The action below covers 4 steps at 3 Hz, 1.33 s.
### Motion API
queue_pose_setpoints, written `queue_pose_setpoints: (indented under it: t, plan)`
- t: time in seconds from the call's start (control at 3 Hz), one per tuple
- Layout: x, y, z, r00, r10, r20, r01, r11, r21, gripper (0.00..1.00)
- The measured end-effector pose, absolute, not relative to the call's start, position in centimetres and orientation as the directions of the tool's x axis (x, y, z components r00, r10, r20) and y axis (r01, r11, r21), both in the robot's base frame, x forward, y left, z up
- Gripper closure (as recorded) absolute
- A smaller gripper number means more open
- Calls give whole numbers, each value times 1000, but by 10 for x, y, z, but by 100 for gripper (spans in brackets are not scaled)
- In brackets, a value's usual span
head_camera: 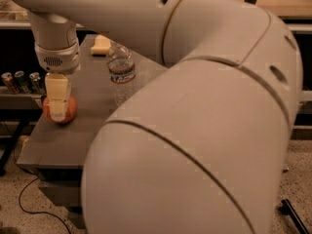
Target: Pick apple
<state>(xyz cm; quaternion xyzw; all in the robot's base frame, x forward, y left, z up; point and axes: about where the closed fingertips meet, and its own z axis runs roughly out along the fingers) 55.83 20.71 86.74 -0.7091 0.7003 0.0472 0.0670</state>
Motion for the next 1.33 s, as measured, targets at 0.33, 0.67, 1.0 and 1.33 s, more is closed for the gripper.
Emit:
queue_pose_setpoints:
  t: [0.33, 0.67, 1.0, 1.33]
  plan:
    - [559, 209, 862, 17, -988, -156, -1000, -14, -15, 0]
    - [559, 209, 862, 16, -988, -156, -1000, -14, -15, 0]
    - [560, 207, 863, 14, -987, -158, -1000, -12, -17, 18]
    - [560, 206, 863, 12, -987, -160, -1000, -9, -18, 41]
